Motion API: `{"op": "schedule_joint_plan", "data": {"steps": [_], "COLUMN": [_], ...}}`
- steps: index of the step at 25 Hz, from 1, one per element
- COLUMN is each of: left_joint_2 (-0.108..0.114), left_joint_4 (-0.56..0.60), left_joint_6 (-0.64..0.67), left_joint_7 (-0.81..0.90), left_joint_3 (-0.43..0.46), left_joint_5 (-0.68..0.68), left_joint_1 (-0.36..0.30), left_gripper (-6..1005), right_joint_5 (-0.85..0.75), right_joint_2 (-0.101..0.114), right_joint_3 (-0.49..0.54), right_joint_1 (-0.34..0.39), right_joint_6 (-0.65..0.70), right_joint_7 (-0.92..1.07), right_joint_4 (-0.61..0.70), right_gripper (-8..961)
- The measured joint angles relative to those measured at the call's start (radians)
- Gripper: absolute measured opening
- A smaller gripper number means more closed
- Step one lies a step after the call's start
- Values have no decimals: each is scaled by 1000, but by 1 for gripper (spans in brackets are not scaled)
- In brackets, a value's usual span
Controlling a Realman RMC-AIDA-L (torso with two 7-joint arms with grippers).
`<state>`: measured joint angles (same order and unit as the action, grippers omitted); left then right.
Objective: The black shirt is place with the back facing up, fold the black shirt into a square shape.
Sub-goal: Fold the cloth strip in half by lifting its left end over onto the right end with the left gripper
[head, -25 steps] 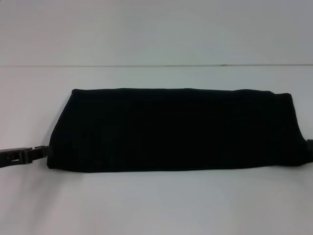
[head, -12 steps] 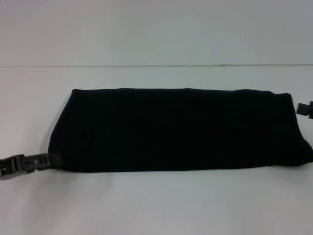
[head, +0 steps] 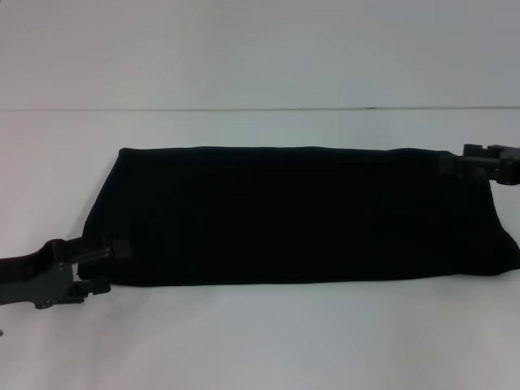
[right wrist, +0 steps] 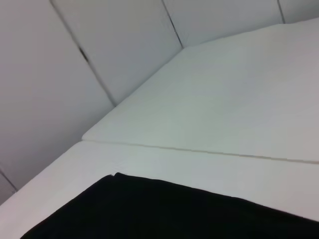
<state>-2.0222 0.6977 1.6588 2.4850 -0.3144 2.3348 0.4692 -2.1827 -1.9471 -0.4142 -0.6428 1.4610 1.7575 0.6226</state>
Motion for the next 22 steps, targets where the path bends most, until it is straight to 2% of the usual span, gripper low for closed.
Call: {"op": "schedule_joint_plan", "data": {"steps": [1, 9, 17, 22], "left_joint_2": [0, 0, 11, 14], "left_joint_4": [0, -65, -73, -75], "left_joint_6": [-15, -116, -126, -140], "left_joint_7": [23, 185, 320, 370], "left_joint_3": [2, 20, 73, 68], "left_joint_5": [0, 41, 45, 47], "left_joint_1": [-2, -12, -2, 7], "left_gripper": [965, 961, 960, 960], "right_joint_5": [0, 5, 7, 9], "right_joint_2": [-1, -9, -16, -18], "right_joint_3": [-6, -51, -53, -45], "right_joint_1": [-7, -45, -51, -51], "right_joint_6": [-6, -29, -46, -48], "right_joint_7": [0, -7, -13, -13], "right_joint_4": [0, 0, 1, 2], "right_gripper": [930, 929, 927, 927]}}
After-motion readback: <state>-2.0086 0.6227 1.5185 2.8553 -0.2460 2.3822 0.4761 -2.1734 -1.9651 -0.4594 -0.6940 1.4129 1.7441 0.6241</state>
